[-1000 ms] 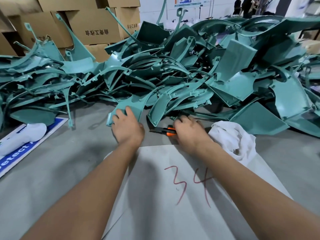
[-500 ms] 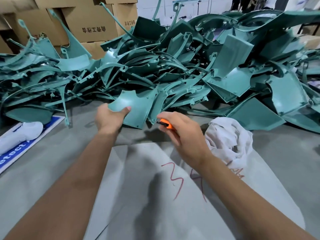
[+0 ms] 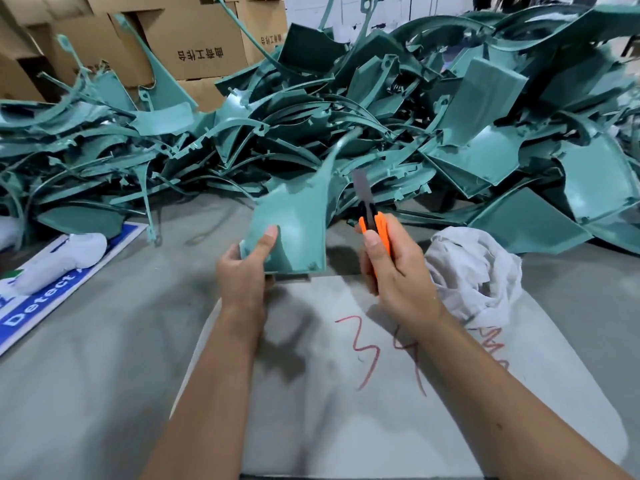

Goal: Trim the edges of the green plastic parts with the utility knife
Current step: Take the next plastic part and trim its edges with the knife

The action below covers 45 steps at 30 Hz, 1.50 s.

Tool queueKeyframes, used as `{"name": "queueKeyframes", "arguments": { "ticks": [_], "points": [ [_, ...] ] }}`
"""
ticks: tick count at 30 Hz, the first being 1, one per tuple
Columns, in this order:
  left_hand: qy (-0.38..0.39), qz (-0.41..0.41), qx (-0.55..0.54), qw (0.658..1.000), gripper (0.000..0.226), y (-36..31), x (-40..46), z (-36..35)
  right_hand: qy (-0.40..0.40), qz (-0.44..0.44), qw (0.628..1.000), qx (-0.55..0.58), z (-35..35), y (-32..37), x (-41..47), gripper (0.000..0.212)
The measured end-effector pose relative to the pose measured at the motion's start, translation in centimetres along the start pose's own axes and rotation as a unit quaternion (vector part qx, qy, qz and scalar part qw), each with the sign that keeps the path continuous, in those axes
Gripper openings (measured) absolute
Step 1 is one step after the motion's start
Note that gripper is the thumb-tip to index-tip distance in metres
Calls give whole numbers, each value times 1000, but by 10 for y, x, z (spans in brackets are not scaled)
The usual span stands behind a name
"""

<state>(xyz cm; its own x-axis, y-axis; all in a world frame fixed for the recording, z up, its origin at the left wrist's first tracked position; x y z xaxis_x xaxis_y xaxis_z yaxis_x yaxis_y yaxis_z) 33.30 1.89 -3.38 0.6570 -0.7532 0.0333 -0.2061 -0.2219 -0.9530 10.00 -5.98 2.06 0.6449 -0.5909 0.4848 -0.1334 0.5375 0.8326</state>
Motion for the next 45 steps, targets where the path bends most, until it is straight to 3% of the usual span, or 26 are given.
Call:
{"name": "queueKeyframes", "arguments": {
  "ticks": [3, 9, 14, 19, 29, 34, 38, 40, 45],
  "points": [
    [45, -6, 19, 999, 43, 5, -4, -8, 27, 26, 987, -153, 3, 5, 2, 23],
    [-11, -61, 27, 998, 29, -1, -2, 1, 89, 24, 961, -261, -8, 7, 1, 38],
    [-64, -69, -44, 995, 17, -3, 3, 16, 148, 0, 949, -278, -18, 7, 1, 42],
    [-71, -42, -90, 993, 14, 3, 8, 20, 176, 11, 946, -271, -26, 9, -1, 41],
    [-17, -23, -71, 997, 20, 1, 6, 11, 92, 3, 953, -287, -9, 9, -1, 42],
    [19, -21, -86, 996, 15, -2, 4, 9, -2, 12, 957, -290, 14, 13, 4, 41],
    [24, -34, -78, 996, 26, -10, 1, 11, -20, 7, 954, -299, 14, 11, 7, 41],
    [41, -43, -71, 996, 34, -14, -1, 8, -59, -15, 965, -254, 23, 7, 10, 39],
    [115, -45, -92, 988, 25, -19, -10, -6, -171, -69, 968, -172, 55, 1, 8, 53]
  ]
}}
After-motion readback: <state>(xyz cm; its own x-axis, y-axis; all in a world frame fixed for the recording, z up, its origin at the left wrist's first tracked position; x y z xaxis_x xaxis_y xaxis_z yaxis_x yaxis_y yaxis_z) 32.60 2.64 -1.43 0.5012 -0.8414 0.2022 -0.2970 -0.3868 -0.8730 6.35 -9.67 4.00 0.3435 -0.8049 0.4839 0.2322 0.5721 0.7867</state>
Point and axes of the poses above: each hand's wrist, its own x-axis towards the middle knuckle, its own z-axis out of the back of the hand, y = z × x, the point moved 9 cm from there along x, towards the middle knuckle, and after that the axes turned 12 degrees about y, right-handed, at the moved point
